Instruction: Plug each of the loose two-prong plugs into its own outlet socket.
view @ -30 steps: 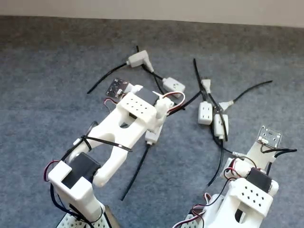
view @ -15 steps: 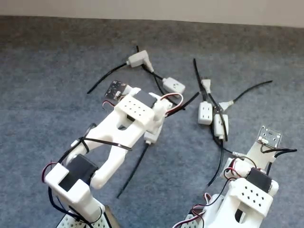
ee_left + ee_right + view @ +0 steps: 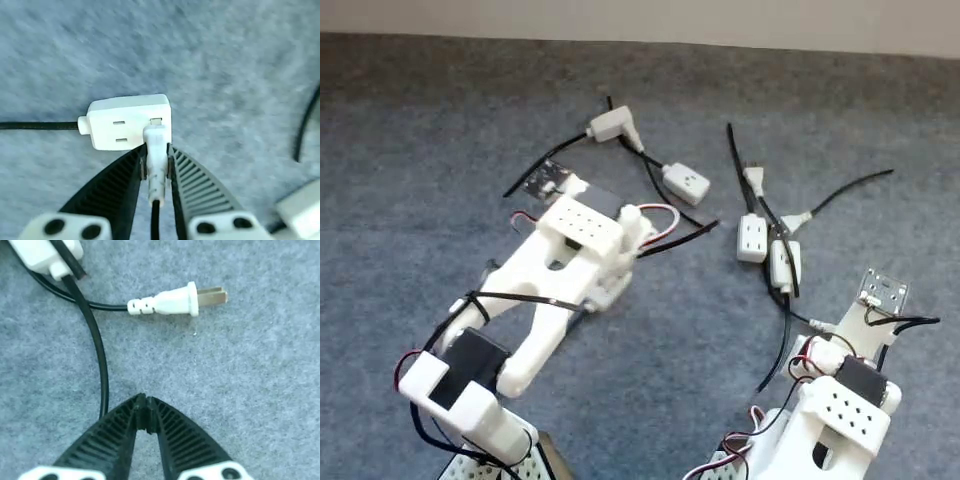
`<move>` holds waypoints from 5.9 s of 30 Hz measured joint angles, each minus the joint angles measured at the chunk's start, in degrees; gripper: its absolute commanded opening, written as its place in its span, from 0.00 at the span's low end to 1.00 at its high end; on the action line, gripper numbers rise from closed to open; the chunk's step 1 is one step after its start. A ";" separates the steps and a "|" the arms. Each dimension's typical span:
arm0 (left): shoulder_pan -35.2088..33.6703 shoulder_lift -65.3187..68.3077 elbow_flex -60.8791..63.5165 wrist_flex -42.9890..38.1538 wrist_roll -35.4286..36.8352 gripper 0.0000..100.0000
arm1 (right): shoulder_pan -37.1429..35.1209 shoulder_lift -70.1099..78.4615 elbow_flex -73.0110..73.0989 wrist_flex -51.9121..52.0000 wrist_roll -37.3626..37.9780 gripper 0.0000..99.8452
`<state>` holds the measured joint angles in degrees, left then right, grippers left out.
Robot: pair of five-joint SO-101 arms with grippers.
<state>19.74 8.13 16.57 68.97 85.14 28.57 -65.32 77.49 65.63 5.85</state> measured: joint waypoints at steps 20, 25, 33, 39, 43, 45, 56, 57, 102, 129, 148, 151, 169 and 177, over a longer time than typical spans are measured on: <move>-4.22 -0.62 9.85 3.52 -31.56 0.01 | 0.00 0.00 0.09 -0.79 0.00 0.01; -4.22 0.18 4.57 9.49 -52.13 0.01 | 0.00 0.00 0.09 -0.79 0.00 0.01; -4.66 0.79 -4.84 24.88 -86.42 0.08 | 0.00 0.00 0.09 -0.79 0.00 0.01; -6.33 0.79 -6.33 27.52 -92.31 0.14 | 0.00 0.00 0.09 -0.79 0.00 0.01; -6.68 0.79 -6.33 27.87 -93.19 0.17 | 0.00 0.00 0.09 -0.79 0.00 0.01; -6.51 0.79 -6.33 27.87 -95.56 0.20 | 0.00 0.00 0.09 -0.79 0.00 0.01; -7.03 0.79 -6.33 27.87 -119.74 0.22 | 0.00 0.00 0.09 -0.79 0.00 0.01; -7.03 0.79 -6.33 27.87 -123.96 0.22 | 0.00 0.00 0.09 -0.79 0.00 0.01; -9.49 11.25 -3.60 7.82 -161.85 0.22 | 0.00 -0.09 1.58 -0.79 0.00 0.01; -15.38 8.88 -11.60 17.14 -162.02 0.30 | 0.00 -0.09 1.58 -0.79 0.00 0.01; -15.91 16.97 -15.38 14.59 -162.02 0.29 | 0.00 -0.09 1.93 -1.14 0.00 0.01; -15.91 17.49 -20.84 20.75 -162.02 0.29 | 0.00 -0.09 1.93 -2.11 0.00 0.01; -10.02 9.58 -46.33 30.68 -158.59 0.29 | 0.00 -0.09 1.93 -2.11 0.00 0.01; -20.92 9.49 -45.10 29.54 -162.20 0.29 | 0.00 -0.09 1.93 -2.11 0.00 0.01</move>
<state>-1.19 17.63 -28.53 98.51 -77.05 28.57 -65.41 79.43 63.52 5.85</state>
